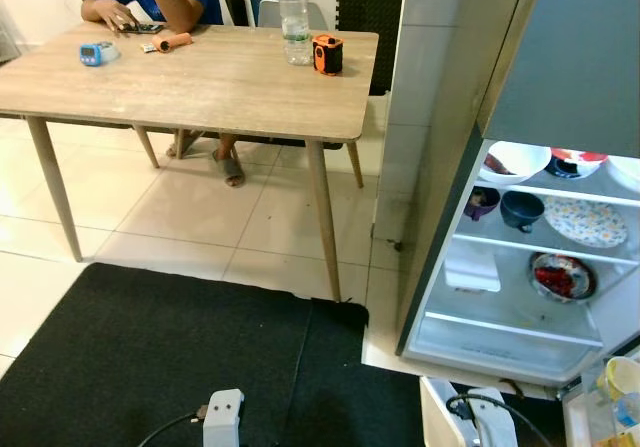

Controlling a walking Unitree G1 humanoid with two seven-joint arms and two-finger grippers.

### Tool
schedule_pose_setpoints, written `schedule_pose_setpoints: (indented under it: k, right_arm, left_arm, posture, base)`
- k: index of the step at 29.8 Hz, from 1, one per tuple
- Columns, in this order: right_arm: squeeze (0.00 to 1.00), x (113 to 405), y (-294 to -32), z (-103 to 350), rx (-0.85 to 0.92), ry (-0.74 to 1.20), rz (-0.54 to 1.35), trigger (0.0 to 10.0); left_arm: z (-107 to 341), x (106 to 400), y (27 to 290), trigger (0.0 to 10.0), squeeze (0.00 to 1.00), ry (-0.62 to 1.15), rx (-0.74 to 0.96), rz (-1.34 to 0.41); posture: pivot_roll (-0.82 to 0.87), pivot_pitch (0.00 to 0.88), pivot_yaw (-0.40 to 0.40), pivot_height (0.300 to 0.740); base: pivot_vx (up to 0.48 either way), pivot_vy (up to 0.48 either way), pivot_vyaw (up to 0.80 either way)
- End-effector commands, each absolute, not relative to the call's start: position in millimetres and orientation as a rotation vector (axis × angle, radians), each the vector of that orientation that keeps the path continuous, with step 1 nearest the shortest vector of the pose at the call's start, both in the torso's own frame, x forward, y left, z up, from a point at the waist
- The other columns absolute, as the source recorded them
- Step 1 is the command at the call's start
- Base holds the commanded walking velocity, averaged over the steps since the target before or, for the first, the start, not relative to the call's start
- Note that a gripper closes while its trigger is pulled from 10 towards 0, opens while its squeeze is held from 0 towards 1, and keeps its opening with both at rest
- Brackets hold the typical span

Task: Restocking fridge

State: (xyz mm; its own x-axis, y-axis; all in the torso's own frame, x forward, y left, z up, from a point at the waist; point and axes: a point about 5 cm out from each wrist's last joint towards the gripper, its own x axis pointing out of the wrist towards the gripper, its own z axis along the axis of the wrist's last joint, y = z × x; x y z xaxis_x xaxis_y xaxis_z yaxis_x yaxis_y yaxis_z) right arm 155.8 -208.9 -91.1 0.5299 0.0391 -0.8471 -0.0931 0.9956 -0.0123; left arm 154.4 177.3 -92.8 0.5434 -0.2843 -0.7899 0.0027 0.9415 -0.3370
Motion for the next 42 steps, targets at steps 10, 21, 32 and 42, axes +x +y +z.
schedule_pose_setpoints:
  k: [10,21,32,42]
  right_arm:
    - [0.00,151.7,-215.2,-91.6,-0.086,1.022,0.066,10.0]
    - [0.00,153.9,-214.8,-90.9,-0.082,1.016,0.056,10.0]
    - [0.00,159.0,-215.6,-88.7,-0.066,1.000,0.038,10.0]
    - [0.00,160.5,-216.7,-87.9,-0.075,1.001,0.042,10.0]
  left_arm:
    - [-94.8,151.3,173.4,10.0,0.00,1.007,-0.319,-0.174]
    - [-94.6,152.9,174.3,10.0,0.00,1.002,-0.296,-0.157]
    - [-93.3,154.5,172.6,10.0,0.00,0.987,-0.320,-0.182]
    - [-92.5,156.5,171.6,10.0,0.00,0.983,-0.317,-0.191]
  posture:
    - [-0.08,0.085,-0.018,0.740]
    - [-0.08,0.087,-0.019,0.740]
    - [-0.08,0.077,-0.021,0.740]
    - [-0.08,0.071,-0.027,0.740]
  base:
    - [0.000,-0.323,0.00]
    - [0.000,0.000,0.00]
    - [0.079,0.000,0.00]
    - [0.313,0.000,0.00]
